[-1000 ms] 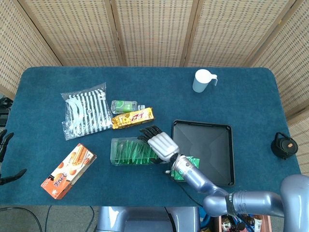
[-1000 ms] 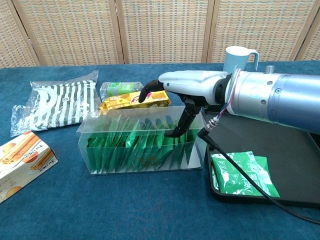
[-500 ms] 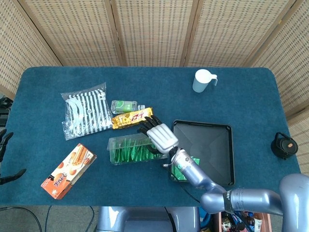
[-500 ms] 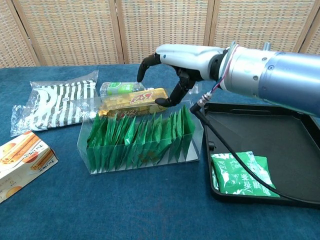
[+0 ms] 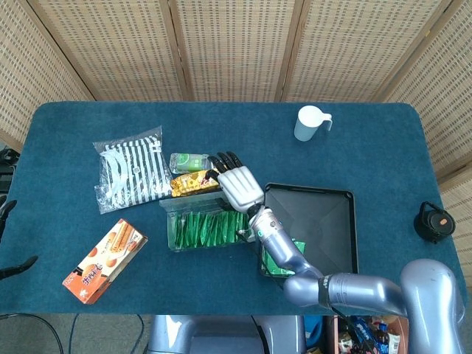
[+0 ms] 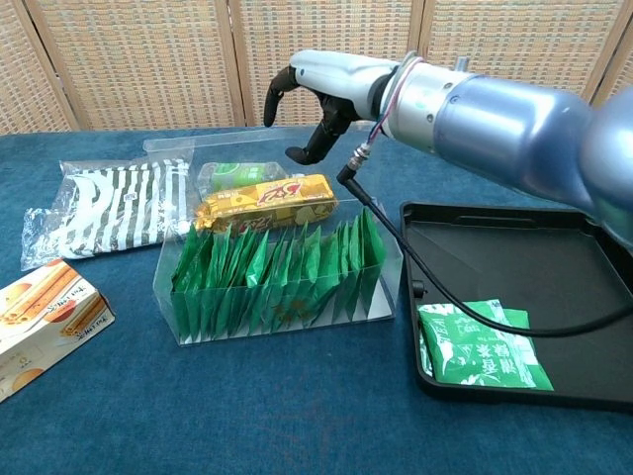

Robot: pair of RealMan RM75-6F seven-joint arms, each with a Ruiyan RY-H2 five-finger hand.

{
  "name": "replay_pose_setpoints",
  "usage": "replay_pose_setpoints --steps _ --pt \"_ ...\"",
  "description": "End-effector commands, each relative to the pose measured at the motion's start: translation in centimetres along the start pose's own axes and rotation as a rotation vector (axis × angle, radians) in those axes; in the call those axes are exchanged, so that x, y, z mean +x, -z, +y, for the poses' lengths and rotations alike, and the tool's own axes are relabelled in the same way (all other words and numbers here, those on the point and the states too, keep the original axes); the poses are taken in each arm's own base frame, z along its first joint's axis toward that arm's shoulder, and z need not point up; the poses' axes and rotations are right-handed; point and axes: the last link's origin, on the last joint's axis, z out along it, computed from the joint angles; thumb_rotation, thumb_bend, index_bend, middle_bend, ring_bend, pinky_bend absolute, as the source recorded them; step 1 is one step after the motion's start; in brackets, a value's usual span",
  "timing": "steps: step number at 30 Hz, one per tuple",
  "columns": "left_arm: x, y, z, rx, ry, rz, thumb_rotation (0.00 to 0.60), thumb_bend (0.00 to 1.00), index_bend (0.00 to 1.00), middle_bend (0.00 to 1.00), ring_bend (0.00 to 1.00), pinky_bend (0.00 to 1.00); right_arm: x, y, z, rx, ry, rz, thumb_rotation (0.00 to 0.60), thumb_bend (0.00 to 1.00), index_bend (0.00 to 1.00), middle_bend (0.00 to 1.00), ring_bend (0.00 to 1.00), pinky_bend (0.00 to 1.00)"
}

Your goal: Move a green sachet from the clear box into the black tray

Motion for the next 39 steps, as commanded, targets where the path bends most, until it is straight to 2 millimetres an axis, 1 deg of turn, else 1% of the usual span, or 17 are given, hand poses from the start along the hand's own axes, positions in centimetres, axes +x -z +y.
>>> replay_pose_setpoints --steps 1,5,9,12,14,16,18,19,20,22,24,26,28,30,33,36,39 --pt "0.0 -0.1 -0.1 0.002 0.003 -0.004 0.6 0.09 0.0 0.0 0.0 0.0 -0.6 -1.6 -0.7 -0.018 0.052 -0.006 0.6 0.6 0.35 0.15 0.0 0.07" --pt "-0.1 -0.3 -0.3 0.006 0.009 -0.014 0.6 0.1 0.0 0.0 0.0 0.0 -1.5 -2.5 -1.0 -0.039 0.086 -0.018 0.6 0.6 0.35 0.14 0.0 0.07" --pt "-0.2 -0.5 -0.3 0.005 0.011 -0.024 0.6 0.09 0.0 0.0 0.0 0.0 -2.3 -3.1 -1.1 -0.053 0.104 -0.028 0.6 0.6 0.35 0.12 0.0 0.07" --pt "-0.2 -0.6 -0.4 0.006 0.014 -0.029 0.6 0.09 0.0 0.0 0.0 0.0 -2.3 -3.2 -1.1 -0.054 0.119 -0.018 0.6 0.6 0.34 0.09 0.0 0.07" --pt "-0.2 -0.7 -0.5 0.007 0.017 -0.028 0.6 0.09 0.0 0.0 0.0 0.0 -2.2 -3.2 -1.2 -0.049 0.116 -0.005 0.6 0.59 0.3 0.06 0.0 0.07" --pt "-0.1 -0.7 -0.5 0.008 0.019 -0.026 0.6 0.09 0.0 0.0 0.0 0.0 -1.8 -2.9 -1.2 -0.033 0.125 0.024 0.6 0.52 0.23 0.02 0.0 0.07" --pt "-0.1 -0.6 -0.6 0.008 0.021 -0.026 0.6 0.09 0.0 0.0 0.0 0.0 -1.3 -2.4 -1.1 -0.002 0.147 0.053 0.6 0.38 0.11 0.0 0.0 0.07" --pt "-0.1 -0.6 -0.5 0.005 0.02 -0.027 0.6 0.09 0.0 0.0 0.0 0.0 -0.2 -2.1 -1.0 0.033 0.201 0.11 0.6 0.33 0.07 0.0 0.0 0.07" --pt "-0.1 -0.6 -0.5 0.002 0.018 -0.028 0.6 0.09 0.0 0.0 0.0 0.0 0.4 -1.4 -0.6 0.064 0.233 0.152 0.6 0.26 0.02 0.0 0.0 0.07" --pt "-0.1 -0.5 -0.4 -0.002 0.017 -0.028 0.6 0.09 0.0 0.0 0.0 0.0 0.8 -1.0 -0.3 0.083 0.246 0.175 0.6 0.2 0.0 0.0 0.0 0.07" --pt "-0.2 -0.5 -0.3 -0.005 0.016 -0.028 0.6 0.09 0.0 0.0 0.0 0.0 1.1 -0.7 0.0 0.094 0.242 0.189 0.6 0.18 0.0 0.0 0.0 0.07" --pt "-0.1 -0.4 -0.1 -0.009 0.015 -0.025 0.6 0.09 0.0 0.0 0.0 0.0 1.3 0.4 0.1 0.132 0.204 0.168 0.6 0.18 0.0 0.0 0.0 0.07" --pt "-0.2 -0.3 -0.1 -0.011 0.013 -0.025 0.6 0.09 0.0 0.0 0.0 0.0 1.2 1.2 0.2 0.175 0.191 0.13 0.6 0.18 0.06 0.0 0.0 0.07" --pt "-0.2 -0.3 0.0 -0.013 0.012 -0.026 0.6 0.09 0.0 0.0 0.0 0.0 1.1 2.0 0.3 0.227 0.193 0.096 0.6 0.18 0.17 0.0 0.0 0.07" --pt "-0.3 -0.2 0.1 -0.016 0.009 -0.028 0.6 0.09 0.0 0.0 0.0 0.0 0.2 3.2 0.3 0.315 0.211 0.05 0.6 0.19 0.25 0.0 0.0 0.07" --pt "-0.3 -0.2 0.2 -0.017 0.008 -0.028 0.6 0.09 0.0 0.0 0.0 0.0 -0.4 3.6 0.3 0.364 0.244 0.03 0.6 0.18 0.31 0.02 0.0 0.07" --pt "-0.4 -0.1 0.2 -0.019 0.006 -0.03 0.6 0.09 0.0 0.0 0.0 0.0 -1.1 3.8 0.3 0.4 0.3 0.017 0.6 0.19 0.34 0.04 0.0 0.07"
